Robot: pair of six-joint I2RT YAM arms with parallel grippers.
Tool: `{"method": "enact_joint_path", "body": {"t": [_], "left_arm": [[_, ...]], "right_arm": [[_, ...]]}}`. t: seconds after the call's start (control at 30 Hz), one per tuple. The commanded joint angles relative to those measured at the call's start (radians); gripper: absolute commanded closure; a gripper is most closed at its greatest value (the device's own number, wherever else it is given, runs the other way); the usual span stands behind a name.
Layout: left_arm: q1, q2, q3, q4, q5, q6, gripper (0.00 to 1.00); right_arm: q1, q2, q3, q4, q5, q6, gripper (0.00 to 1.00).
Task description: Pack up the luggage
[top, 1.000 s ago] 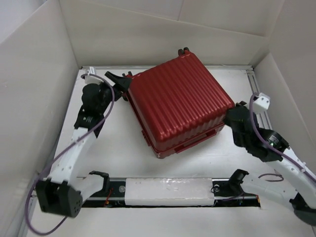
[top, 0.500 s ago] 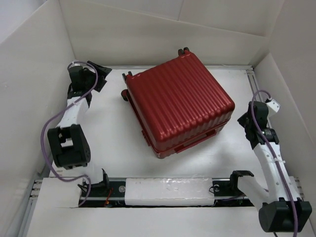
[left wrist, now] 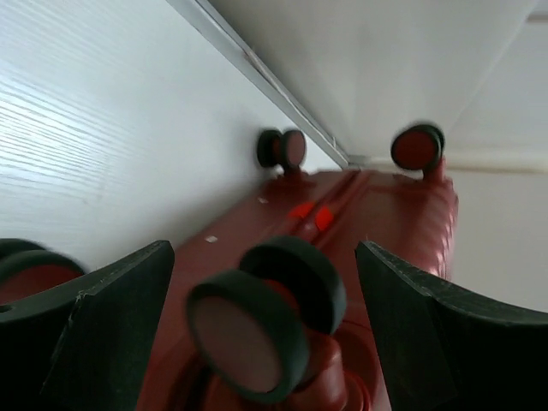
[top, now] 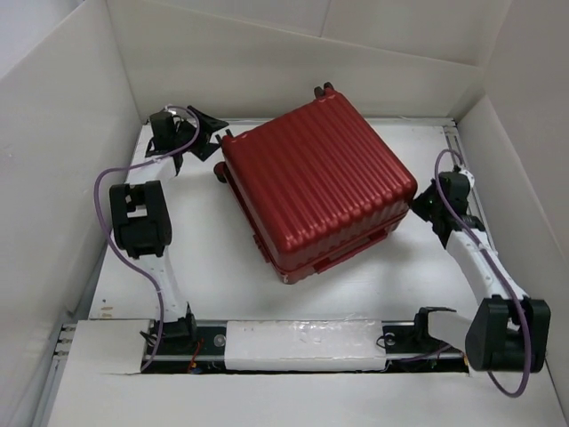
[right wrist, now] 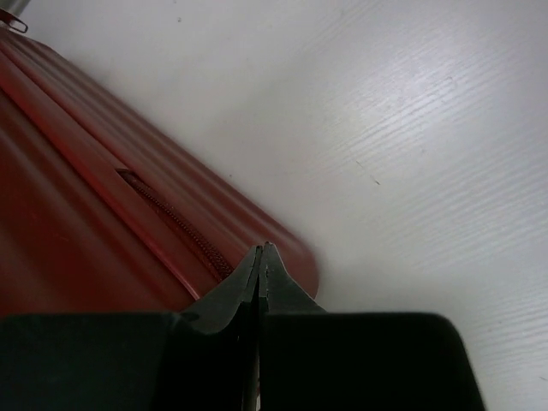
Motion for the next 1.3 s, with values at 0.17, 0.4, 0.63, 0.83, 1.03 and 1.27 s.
{"method": "enact_joint_path", "body": {"t": [0.17,0.4,0.63,0.83,1.03,1.27], "left_arm": [[-0.071,-0.007,-0.247,0.322,0.122,-0.124,0.23],[-0.082,-0.317,-0.672,0.442,0.044,-0.182,0.43],[-0.046,-0.65,-0.78,0.295,-0.007,-0.092,0.8],[-0.037,-0.852,-0.616,0.015,-0.129,0.06,1.0],[-0.037,-0.896,-0.527,-0.167,-0.13,0.14,1.0],[-0.037,-0.962,-0.504,-0.231,-0.142,0.16,1.0]], "right_arm": [[0.23,0.421,0.494,0.17,-0.294,0.039,1.0],[0.295,0.706,0.783,0.118,-0.399,0.017,1.0],[0.296,0.549,0.876,-0.046,-0.355,-0.127,0.58],[0.325,0.289,0.811,-0.21,-0.253,-0.277,0.18],[0.438,-0.099,0.408,-0.233,-0.079,-0.274,0.13],[0.536,-0.657,-0.091,-0.224,0.048,-0.063,0.4]]}}
